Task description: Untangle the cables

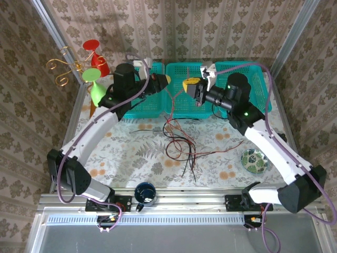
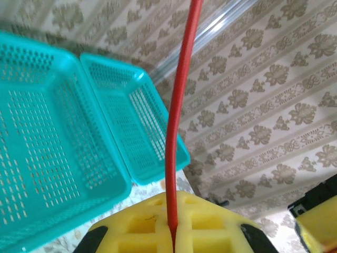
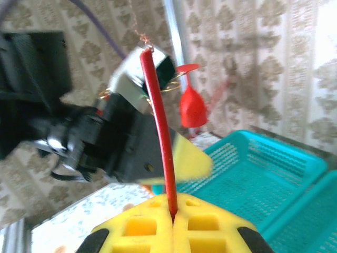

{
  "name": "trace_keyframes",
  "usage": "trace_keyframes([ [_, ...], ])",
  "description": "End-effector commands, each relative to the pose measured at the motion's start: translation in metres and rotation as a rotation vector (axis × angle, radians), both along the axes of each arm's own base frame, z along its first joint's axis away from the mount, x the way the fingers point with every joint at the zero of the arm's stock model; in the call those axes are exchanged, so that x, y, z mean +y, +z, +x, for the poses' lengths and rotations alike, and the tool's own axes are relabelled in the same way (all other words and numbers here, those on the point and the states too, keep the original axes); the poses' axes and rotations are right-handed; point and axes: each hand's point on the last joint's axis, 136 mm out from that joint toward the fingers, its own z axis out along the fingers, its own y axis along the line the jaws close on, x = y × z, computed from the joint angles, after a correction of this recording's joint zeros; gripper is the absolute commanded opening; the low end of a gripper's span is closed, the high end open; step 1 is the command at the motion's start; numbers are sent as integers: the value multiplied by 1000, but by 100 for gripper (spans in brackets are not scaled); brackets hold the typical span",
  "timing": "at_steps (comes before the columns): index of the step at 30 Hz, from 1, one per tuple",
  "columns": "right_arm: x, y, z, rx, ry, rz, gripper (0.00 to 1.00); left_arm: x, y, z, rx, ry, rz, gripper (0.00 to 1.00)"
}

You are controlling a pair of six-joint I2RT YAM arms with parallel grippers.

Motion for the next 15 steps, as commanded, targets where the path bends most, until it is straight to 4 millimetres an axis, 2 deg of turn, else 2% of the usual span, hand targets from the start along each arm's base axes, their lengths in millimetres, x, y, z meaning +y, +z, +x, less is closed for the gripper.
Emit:
trace_keyframes([
  [1,-40,18,5,-41,-230,8,0,27,60,-14,-201,73,74,0],
  [4,-55,24,2,-53,-300,-17,0,41,83,-18,-290,141,133,0],
  [7,-74,33,-2,-58,-385,-25,0,55,98,-22,-366,217,210,0],
  [15,-153,63,-10,-88,-754,85,0,88,118,-23,-434,317,308,0],
])
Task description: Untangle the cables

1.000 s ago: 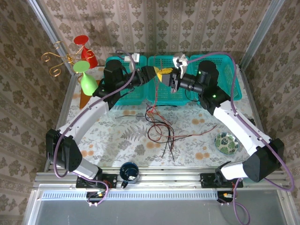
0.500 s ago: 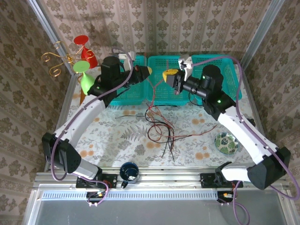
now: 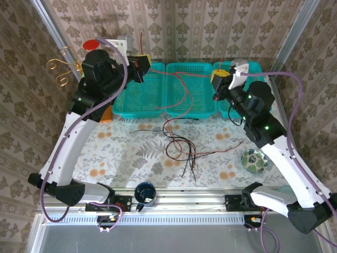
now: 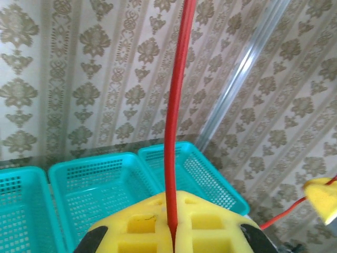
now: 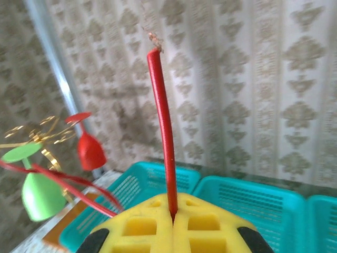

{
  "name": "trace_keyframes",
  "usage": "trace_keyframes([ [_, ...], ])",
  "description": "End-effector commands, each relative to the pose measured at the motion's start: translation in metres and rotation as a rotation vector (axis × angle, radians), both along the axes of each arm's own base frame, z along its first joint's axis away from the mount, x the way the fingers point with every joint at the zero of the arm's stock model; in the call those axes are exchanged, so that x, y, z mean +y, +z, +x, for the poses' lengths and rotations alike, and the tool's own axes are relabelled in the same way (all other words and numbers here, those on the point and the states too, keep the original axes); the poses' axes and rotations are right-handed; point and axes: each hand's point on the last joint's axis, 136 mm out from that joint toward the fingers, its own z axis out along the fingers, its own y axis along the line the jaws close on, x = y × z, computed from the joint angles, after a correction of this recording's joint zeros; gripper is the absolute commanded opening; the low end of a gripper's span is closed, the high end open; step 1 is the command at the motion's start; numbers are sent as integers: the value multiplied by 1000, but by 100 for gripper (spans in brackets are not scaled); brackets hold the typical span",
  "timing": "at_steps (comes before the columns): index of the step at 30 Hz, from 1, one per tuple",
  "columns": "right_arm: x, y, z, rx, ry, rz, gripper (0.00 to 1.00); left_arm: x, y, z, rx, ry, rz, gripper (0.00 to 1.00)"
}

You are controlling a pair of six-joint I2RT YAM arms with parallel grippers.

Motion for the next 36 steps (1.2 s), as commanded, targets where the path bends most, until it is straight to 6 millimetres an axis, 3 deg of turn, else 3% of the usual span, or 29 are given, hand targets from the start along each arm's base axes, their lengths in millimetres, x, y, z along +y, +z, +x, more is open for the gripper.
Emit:
trace_keyframes([
  [1,-59,23,-4,-36,-283,59,0,28,3,5,-31,105,79,0],
  [6,-88,33,-8,-55,-414,51,0,46,6,4,-43,166,78,0],
  [11,-113,36,-11,-62,-486,67,0,85,2,7,-56,289,74,0],
  [25,-148,40,-7,-42,-586,48,0,143,-47,17,118,392,77,0],
  [31,-190,40,-12,-41,-812,34,0,171,-74,14,191,469,85,0],
  [33,-199,35,-11,-39,-826,48,0,173,-82,9,203,468,69,0],
  [36,-192,31,-3,-35,-746,56,0,165,-93,5,218,422,38,0],
])
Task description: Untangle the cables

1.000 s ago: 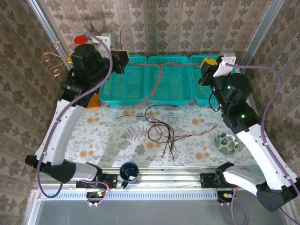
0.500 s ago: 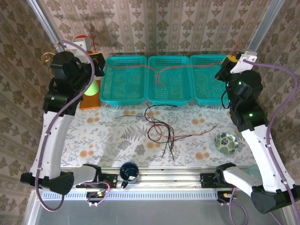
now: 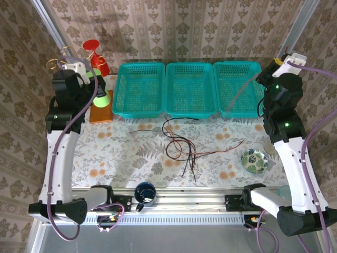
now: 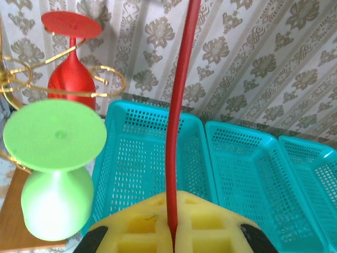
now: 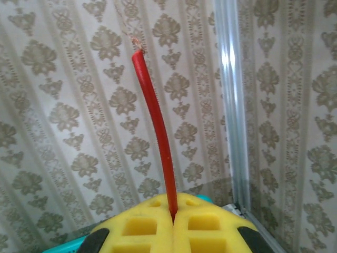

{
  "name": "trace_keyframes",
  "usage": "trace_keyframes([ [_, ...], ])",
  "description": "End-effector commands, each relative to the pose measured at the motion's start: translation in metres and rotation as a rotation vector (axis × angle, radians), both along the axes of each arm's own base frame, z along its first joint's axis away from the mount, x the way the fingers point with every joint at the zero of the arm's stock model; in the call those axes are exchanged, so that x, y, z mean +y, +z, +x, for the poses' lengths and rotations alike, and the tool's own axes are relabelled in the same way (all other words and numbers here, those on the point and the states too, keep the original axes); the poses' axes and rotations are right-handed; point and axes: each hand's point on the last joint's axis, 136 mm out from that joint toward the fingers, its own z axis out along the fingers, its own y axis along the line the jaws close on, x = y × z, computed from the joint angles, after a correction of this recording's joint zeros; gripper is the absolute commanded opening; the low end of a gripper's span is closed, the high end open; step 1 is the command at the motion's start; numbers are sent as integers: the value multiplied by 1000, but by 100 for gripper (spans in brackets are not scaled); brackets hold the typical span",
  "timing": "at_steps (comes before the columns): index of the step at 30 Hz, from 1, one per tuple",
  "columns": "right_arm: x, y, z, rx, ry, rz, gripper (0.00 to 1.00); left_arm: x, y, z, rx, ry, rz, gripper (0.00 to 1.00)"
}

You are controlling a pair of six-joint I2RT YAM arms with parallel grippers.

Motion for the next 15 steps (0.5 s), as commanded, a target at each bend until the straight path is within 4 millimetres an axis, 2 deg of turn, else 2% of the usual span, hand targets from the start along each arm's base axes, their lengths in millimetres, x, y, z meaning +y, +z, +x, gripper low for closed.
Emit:
trace_keyframes([
  [1,1,5,2,-33,31,7,0,-11,0,-11,-6,-57,-71,0],
  [4,13,15,6,-54,102,-24,0,-25,-12,-13,21,-111,-117,0],
  [7,18,35,9,-89,130,-75,0,-40,-26,-14,47,-151,-118,0],
  [15,22,108,23,-200,144,-151,0,-60,-52,-19,87,-181,-119,0],
])
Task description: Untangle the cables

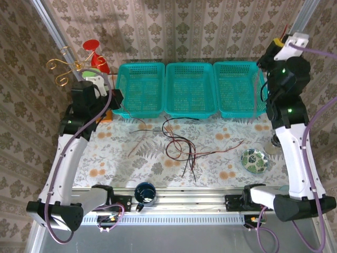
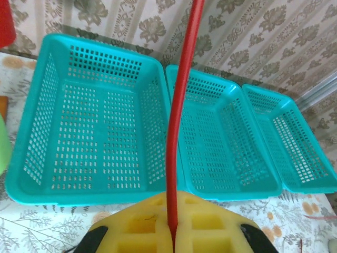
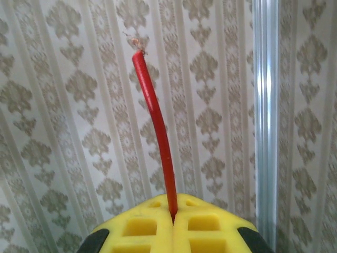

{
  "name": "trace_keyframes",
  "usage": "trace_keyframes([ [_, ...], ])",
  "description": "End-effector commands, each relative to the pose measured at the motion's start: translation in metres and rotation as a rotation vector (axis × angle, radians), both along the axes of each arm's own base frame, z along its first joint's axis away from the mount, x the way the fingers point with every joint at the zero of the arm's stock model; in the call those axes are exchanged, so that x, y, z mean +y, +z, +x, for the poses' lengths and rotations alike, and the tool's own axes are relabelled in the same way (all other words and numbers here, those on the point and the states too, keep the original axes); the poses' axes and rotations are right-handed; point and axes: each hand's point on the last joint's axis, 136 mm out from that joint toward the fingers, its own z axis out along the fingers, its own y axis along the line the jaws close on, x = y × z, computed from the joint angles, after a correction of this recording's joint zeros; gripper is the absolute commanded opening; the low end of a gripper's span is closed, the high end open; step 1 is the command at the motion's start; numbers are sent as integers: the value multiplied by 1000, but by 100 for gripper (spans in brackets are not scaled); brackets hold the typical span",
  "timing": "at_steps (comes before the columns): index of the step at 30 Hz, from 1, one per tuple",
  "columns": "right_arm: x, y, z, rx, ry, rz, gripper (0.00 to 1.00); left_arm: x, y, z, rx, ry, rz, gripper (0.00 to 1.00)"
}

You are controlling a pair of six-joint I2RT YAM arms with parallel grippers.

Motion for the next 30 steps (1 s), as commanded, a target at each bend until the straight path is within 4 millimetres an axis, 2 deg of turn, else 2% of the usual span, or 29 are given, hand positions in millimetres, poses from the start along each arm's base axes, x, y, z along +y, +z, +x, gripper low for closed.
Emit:
trace_keyframes([
  [1,5,51,-5,-122,23,-51,0,-5,7,-4,-38,0,-43,0],
  [8,19,100,17,-340,109,-31,0,-22,1,-12,-22,-34,-83,0],
  [9,22,99,30,-343,124,-28,0,-23,0,-13,-21,-36,-77,0],
  [14,23,113,60,-360,113,-45,0,-28,-10,-16,1,-40,-81,0],
  [17,19,105,79,-333,67,-86,0,-33,-15,-18,8,-47,-75,0],
  [21,14,75,108,-253,25,-141,0,-36,-21,-19,18,-52,-76,0],
  [23,9,48,126,-182,-4,-154,0,-39,-23,-19,22,-58,-79,0],
  [25,0,13,140,-95,-48,-135,0,-41,-24,-19,26,-64,-77,0],
  [27,-9,-30,154,3,-100,-112,0,-43,-25,-19,28,-68,-77,0],
  [30,-24,-112,172,186,-184,-80,0,-46,-26,-19,30,-75,-77,0],
])
